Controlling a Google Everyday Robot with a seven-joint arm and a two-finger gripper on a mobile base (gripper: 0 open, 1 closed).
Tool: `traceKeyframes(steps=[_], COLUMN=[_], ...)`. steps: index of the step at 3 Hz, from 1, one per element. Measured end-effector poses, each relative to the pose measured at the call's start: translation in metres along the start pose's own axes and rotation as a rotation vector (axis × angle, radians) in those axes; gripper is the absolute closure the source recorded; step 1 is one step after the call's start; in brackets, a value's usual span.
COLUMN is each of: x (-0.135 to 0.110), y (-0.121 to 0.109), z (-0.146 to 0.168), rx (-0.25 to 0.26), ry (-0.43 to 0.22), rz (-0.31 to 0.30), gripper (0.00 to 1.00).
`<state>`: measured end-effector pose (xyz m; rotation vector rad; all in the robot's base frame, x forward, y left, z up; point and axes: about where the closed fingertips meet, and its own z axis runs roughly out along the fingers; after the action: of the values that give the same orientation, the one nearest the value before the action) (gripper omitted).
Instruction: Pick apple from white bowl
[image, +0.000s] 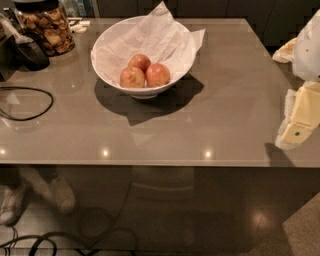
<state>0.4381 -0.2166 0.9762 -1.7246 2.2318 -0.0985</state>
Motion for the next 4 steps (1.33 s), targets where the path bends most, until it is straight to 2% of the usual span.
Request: traceKeyframes(steps=[1, 2, 4], x=[0.0, -0.018, -0.066], y=[0.0, -0.015, -0.039], z=[0.0, 0.004, 0.004], rx=[0.0, -0.018, -0.01], ry=[0.0, 0.019, 0.038], rz=[0.0, -0.029, -0.137], gripper=[0.0, 0.0, 0.0])
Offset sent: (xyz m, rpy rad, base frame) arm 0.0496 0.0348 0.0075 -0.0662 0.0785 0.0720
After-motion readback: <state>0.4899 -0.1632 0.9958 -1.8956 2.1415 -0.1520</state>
